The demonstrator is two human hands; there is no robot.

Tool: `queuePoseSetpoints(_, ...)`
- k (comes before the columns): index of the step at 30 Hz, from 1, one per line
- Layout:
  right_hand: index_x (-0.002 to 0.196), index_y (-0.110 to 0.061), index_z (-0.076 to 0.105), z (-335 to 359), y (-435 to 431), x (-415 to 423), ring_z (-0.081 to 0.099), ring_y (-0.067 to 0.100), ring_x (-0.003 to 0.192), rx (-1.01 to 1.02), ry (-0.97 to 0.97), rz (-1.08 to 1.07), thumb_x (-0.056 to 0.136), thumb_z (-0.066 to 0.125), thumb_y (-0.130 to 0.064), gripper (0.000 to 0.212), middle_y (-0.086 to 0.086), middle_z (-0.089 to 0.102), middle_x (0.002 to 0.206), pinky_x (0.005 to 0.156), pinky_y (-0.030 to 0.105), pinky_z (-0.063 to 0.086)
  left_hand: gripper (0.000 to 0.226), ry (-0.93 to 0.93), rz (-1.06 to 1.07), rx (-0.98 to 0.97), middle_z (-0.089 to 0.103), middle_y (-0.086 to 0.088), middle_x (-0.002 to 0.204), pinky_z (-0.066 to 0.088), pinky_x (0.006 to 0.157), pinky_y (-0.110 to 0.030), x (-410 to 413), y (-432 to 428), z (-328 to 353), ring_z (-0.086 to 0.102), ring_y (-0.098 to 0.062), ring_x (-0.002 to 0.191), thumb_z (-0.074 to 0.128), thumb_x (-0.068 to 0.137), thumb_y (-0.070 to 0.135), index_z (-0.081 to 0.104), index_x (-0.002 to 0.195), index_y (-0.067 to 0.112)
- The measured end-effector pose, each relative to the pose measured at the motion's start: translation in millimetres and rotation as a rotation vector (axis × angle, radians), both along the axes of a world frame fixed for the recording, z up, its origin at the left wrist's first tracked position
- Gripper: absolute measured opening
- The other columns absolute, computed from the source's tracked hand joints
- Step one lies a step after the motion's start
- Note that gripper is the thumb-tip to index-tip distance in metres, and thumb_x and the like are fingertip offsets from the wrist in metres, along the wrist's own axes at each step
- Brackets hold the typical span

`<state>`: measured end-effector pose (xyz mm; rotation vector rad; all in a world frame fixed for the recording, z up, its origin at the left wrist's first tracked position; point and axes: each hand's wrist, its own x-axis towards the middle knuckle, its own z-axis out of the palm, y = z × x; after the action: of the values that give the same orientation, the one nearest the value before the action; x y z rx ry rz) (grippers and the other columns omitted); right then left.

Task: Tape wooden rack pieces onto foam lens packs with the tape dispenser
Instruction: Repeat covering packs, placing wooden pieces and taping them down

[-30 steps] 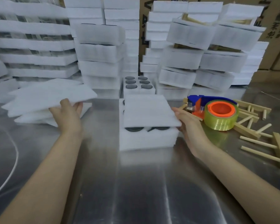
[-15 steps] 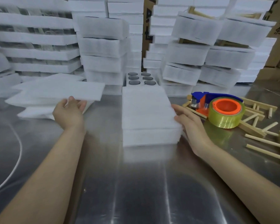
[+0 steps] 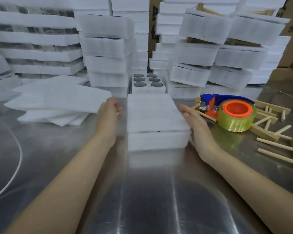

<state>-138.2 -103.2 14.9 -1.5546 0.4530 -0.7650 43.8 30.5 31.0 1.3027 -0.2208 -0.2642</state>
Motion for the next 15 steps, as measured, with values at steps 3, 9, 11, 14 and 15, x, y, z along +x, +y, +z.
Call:
queuePoseSetpoints(3, 0.122, -0.04, 0.052, -1, -2, 1, 0.049, 0.006, 0.128, 0.062, 0.013, 0.082, 0.1, 0.044, -0.03, 0.026, -0.014, 0.055, 0.135, 0.113, 0.038, 0.034, 0.029, 0.093, -0.33, 0.069, 0.069, 0.003, 0.102, 0.048, 0.095, -0.029, -21, -10, -9, 0.065, -0.017, 0.1, 0.05, 0.092, 0.038, 0.067, 0.105, 0.018)
queuePoseSetpoints(9, 0.139, -0.026, 0.045, -5, -3, 3, 0.064, 0.008, 0.109, 0.278, -0.054, 0.212, 0.097, 0.04, -0.005, 0.047, -0.01, 0.063, 0.124, 0.09, 0.025, 0.05, 0.023, 0.154, -0.427, -0.017, 0.072, -0.002, 0.105, 0.054, 0.085, -0.034, -23, -4, -11, 0.068, -0.022, 0.096, 0.049, 0.093, 0.02, 0.061, 0.112, 0.016)
queuePoseSetpoints(11, 0.127, -0.032, 0.055, -8, -5, 3, 0.063, 0.011, 0.113, 0.247, -0.042, 0.218, 0.093, 0.045, -0.007, 0.043, -0.006, 0.06, 0.131, 0.096, 0.029, 0.049, 0.021, 0.089, -0.455, -0.024, 0.072, 0.003, 0.096, 0.055, 0.069, -0.026, -23, -3, -12, 0.07, -0.013, 0.083, 0.047, 0.093, 0.015, 0.061, 0.109, 0.017)
queuePoseSetpoints(14, 0.111, -0.046, 0.066, -11, -6, 0, 0.039, 0.008, 0.138, 0.054, 0.047, 0.19, 0.076, 0.055, -0.024, 0.043, -0.011, 0.037, 0.152, 0.117, 0.042, 0.028, 0.026, 0.05, -0.471, -0.024, 0.072, 0.002, 0.098, 0.054, 0.066, -0.024, -24, -3, -12, 0.07, -0.013, 0.081, 0.045, 0.092, 0.009, 0.061, 0.111, 0.017)
queuePoseSetpoints(15, 0.108, -0.053, 0.066, -11, -5, 0, 0.03, 0.005, 0.141, -0.007, 0.082, 0.182, 0.073, 0.054, -0.029, 0.043, -0.015, 0.03, 0.154, 0.119, 0.043, 0.023, 0.029, 0.039, -0.474, -0.024, 0.072, 0.0, 0.101, 0.054, 0.067, -0.024, -24, -3, -13, 0.069, -0.015, 0.083, 0.045, 0.091, 0.006, 0.06, 0.114, 0.015)
